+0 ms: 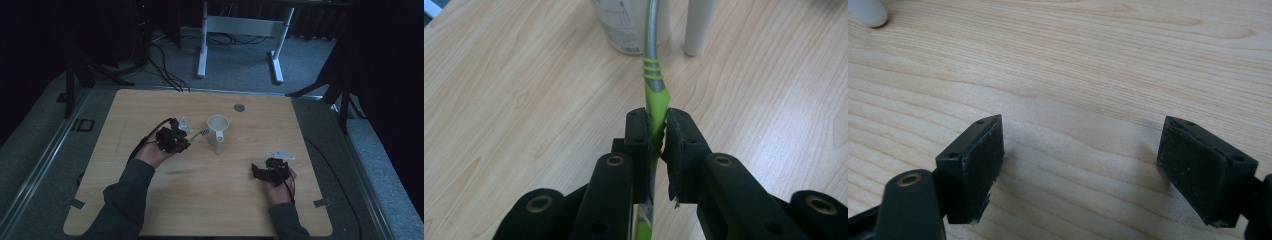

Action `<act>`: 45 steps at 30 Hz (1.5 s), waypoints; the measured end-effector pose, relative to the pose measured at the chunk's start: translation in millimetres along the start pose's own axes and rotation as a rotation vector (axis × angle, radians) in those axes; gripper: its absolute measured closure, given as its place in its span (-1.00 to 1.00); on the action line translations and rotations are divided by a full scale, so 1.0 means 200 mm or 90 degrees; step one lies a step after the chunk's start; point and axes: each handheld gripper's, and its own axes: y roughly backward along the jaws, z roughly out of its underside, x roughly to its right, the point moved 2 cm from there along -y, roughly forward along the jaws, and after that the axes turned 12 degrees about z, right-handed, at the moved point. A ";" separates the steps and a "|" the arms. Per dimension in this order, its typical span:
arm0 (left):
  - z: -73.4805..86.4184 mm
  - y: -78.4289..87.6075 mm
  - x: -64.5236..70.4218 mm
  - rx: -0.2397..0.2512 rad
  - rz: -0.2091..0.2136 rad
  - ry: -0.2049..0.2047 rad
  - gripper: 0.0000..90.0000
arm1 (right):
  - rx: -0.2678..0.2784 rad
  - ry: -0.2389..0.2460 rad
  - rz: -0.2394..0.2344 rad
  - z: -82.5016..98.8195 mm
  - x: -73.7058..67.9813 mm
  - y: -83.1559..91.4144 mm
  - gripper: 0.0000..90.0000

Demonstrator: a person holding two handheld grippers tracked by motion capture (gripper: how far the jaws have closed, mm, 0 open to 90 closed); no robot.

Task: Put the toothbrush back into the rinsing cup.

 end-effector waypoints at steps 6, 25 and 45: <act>0.00 0.01 0.00 0.013 -0.003 0.007 0.80 | 0.000 0.000 0.000 0.00 0.00 0.00 -0.59; -0.02 0.04 -0.01 0.058 -0.023 0.029 0.80 | 0.000 0.000 0.000 0.00 0.00 0.00 -0.59; -0.02 0.06 -0.02 0.107 -0.029 0.047 0.80 | 0.000 0.000 0.000 0.00 0.00 0.00 -0.59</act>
